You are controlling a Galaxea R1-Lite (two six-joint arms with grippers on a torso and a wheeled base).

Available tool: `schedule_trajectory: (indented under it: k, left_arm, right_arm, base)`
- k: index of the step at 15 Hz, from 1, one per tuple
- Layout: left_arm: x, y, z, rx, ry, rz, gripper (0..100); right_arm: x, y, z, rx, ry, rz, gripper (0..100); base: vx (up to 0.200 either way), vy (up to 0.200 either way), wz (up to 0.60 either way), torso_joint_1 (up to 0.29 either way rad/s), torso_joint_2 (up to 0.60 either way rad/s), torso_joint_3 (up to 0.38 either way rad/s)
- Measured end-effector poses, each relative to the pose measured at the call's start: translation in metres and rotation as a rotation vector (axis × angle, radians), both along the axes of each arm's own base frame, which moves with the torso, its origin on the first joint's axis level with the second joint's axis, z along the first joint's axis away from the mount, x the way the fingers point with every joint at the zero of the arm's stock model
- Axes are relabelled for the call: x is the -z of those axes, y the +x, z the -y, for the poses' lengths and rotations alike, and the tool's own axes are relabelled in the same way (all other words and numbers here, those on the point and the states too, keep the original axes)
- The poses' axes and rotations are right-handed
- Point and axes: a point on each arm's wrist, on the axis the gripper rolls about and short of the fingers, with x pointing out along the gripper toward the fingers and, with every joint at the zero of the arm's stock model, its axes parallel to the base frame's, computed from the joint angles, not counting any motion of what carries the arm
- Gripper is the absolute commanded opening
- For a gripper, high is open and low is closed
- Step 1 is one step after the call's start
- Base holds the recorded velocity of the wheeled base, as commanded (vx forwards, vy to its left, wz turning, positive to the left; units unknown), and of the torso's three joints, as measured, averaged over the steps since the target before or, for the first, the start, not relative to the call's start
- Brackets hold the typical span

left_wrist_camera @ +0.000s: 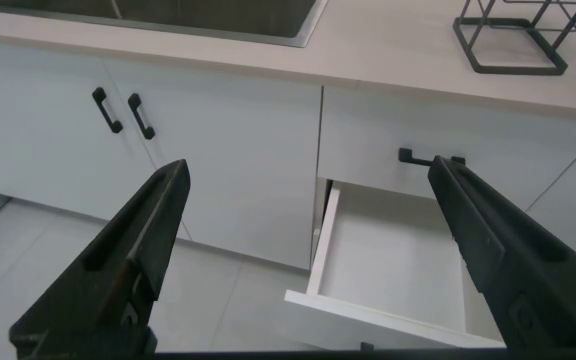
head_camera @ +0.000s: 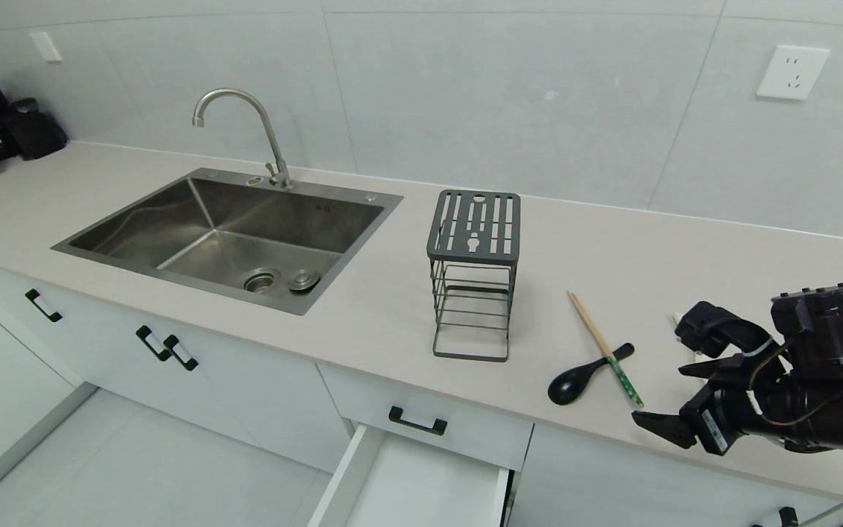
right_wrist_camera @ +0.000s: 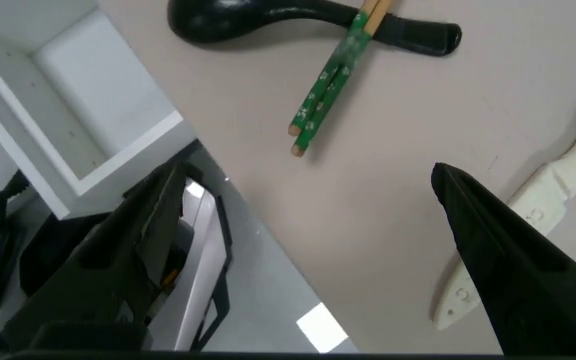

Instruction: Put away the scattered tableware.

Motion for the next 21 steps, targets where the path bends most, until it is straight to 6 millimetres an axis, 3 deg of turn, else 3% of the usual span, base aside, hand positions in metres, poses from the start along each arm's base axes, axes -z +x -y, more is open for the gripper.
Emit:
schedule_trajectory:
  k: [5,12,20,21]
  left_arm:
    - [0.000,0.000,0.000,0.000,-0.001,0.000,100]
    - [0.000,0.000,0.000,0.000,0.000,0.000,100]
    - [0.000,0.000,0.000,0.000,0.000,0.000,100]
    - [0.000,0.000,0.000,0.000,0.000,0.000,100]
  right_arm:
    - [0.006,0.025,-0.018,0.026,-0.023,-0.002,100]
    - [0.025,0.037,-0.028,0.106,-0.007,-0.072,100]
    - [0.031,0.060,-0.036,0.127,-0.020,-0.055,100]
    - [0.033,0.061,-0.037,0.128,-0.022,-0.059,0]
  base:
    - [0.000,0.000,0.00,0.000,0.00,0.000]
    - [0.000,0.000,0.00,0.000,0.00,0.000]
    - [0.000,0.000,0.00,0.000,0.00,0.000]
    - [0.000,0.000,0.00,0.000,0.00,0.000]
